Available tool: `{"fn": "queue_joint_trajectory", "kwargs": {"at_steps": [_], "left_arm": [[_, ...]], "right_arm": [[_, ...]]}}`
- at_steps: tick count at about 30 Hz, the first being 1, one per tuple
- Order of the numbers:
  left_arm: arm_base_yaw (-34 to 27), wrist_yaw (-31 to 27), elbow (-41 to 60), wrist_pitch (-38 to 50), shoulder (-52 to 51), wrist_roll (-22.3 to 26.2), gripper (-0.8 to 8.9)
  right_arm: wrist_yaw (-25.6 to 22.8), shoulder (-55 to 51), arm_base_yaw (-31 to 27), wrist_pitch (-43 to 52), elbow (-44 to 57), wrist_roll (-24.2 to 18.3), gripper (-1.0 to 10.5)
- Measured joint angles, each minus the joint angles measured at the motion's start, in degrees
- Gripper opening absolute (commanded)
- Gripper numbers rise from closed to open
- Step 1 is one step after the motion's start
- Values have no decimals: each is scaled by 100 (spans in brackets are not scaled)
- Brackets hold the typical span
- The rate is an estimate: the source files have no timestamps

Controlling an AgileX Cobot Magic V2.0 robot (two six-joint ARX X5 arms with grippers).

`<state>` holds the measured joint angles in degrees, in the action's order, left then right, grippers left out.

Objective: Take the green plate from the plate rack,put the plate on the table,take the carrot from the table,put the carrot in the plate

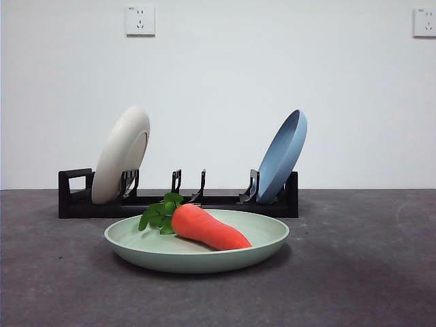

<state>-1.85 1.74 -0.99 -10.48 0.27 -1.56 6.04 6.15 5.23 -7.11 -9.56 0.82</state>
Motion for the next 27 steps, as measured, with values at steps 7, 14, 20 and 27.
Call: {"fn": "queue_joint_trajectory", "kwargs": {"at_steps": [7,14,20,27], "left_arm": [[0,0,0,0,0,0,-3],[0,0,0,0,0,0,-3],[0,0,0,0,0,0,-3],[0,0,0,0,0,0,-3]], "right_arm": [[-33,-507,0,107,654,275,2],[-28,-588,0,-146,879,549,2],[-31,-592,0,-212,872,706,2],[-31,-592,0,-212,872,758,2]]}}
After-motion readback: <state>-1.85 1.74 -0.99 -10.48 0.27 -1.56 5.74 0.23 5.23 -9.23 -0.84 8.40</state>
